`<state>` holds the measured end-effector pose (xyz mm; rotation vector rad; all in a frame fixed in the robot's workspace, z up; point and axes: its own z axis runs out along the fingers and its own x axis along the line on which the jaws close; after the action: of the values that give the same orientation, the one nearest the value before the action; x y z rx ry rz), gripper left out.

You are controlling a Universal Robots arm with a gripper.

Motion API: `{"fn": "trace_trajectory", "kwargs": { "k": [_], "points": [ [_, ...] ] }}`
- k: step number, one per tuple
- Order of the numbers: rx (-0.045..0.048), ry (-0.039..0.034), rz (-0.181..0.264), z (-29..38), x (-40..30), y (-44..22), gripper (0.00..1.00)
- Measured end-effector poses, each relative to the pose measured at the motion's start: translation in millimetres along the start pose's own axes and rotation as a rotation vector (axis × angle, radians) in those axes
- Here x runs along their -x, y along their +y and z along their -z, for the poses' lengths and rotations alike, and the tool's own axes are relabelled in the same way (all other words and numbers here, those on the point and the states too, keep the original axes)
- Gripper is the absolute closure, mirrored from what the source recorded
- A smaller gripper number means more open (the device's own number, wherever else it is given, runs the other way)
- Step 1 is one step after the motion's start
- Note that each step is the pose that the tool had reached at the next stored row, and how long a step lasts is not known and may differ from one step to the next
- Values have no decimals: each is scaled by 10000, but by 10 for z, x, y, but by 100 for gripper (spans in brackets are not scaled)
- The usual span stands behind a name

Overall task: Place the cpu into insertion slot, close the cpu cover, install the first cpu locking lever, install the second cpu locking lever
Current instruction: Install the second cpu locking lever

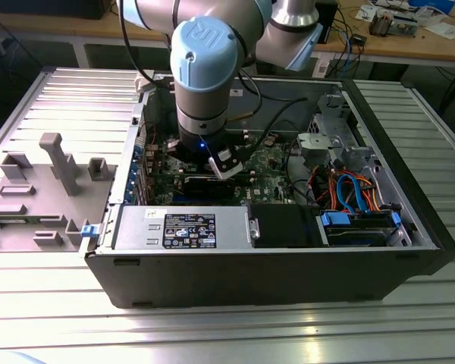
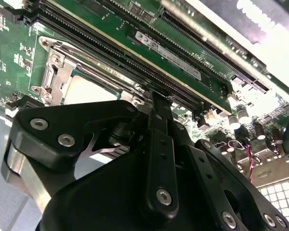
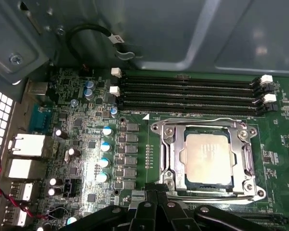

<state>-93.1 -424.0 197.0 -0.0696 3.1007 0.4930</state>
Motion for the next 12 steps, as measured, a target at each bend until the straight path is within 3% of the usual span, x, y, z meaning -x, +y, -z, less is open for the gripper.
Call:
{"fn": "trace_trajectory", "kwargs": {
  "k": [8,12],
  "points": [
    [74,-8,2,-30,-9,46,89],
    [68,-4,1,2,-12,70,89]
  ]
}}
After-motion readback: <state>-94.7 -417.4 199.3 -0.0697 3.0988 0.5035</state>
